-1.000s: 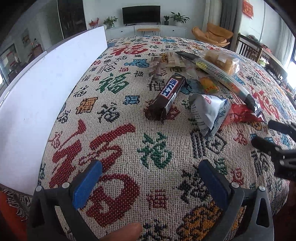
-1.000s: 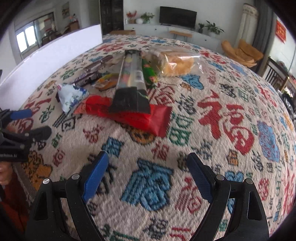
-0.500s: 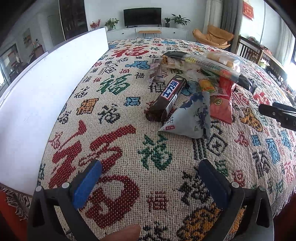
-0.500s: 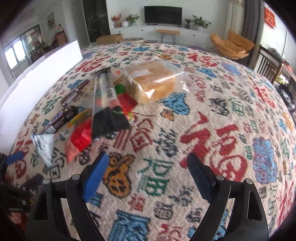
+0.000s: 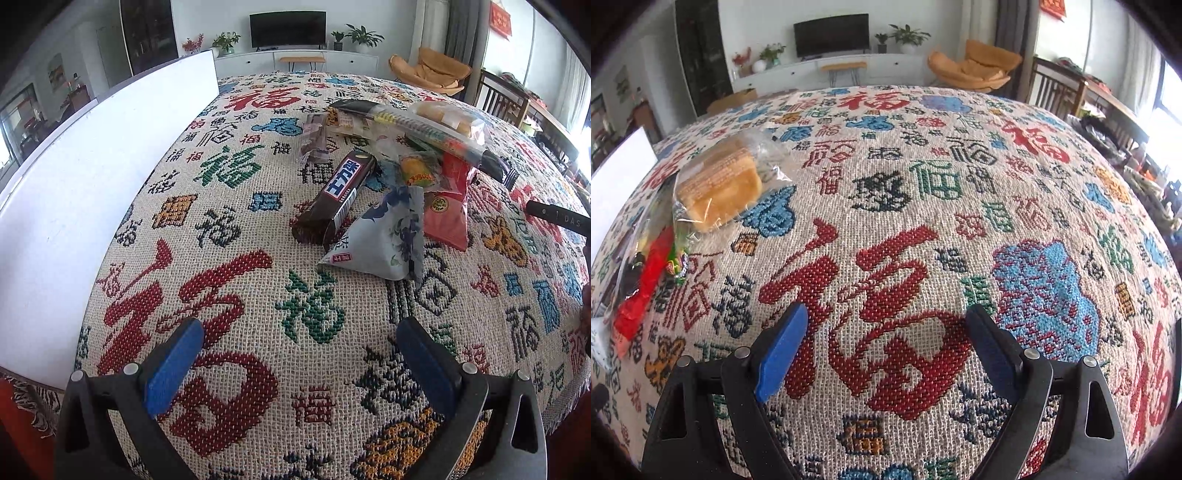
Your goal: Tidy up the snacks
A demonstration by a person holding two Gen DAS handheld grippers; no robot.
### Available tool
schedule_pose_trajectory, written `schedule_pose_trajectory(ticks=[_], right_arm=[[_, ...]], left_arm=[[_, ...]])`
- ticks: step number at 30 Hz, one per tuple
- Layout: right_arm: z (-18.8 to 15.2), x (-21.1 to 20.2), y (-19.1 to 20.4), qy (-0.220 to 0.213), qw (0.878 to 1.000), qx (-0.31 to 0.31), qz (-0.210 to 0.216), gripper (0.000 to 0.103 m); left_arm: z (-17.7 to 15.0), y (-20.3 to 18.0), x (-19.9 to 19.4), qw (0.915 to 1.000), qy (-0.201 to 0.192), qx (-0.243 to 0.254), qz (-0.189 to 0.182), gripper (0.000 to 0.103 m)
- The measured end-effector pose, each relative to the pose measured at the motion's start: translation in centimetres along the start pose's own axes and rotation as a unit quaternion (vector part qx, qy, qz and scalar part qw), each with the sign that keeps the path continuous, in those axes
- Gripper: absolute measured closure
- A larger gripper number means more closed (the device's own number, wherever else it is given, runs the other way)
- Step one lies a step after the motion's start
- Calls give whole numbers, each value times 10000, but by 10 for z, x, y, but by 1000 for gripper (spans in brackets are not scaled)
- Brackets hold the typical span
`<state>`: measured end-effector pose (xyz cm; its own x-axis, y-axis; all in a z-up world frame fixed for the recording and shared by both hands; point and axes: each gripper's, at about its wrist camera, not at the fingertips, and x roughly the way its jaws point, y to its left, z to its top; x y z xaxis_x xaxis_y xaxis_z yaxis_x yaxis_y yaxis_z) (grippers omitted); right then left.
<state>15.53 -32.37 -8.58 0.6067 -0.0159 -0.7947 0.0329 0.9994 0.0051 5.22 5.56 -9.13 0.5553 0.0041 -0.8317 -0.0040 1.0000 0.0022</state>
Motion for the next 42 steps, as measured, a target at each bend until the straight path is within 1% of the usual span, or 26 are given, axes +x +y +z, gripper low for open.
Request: schedule_pose_trajectory(ticks=[9,14,20,42], right_arm=[[-1,2,0,-18,10000,33,21,13],[-1,2,0,-18,10000,31,21,13],[-1,2,0,-18,10000,32,22,13],[-1,2,0,-18,10000,32,24,13]], left_arm=[[0,0,0,10000,4,-81,54,0],[-2,0,0,10000,-50,-55,43,0],[0,0,1,10000,36,0,3,0],[0,0,0,10000,20,23,-10,0]])
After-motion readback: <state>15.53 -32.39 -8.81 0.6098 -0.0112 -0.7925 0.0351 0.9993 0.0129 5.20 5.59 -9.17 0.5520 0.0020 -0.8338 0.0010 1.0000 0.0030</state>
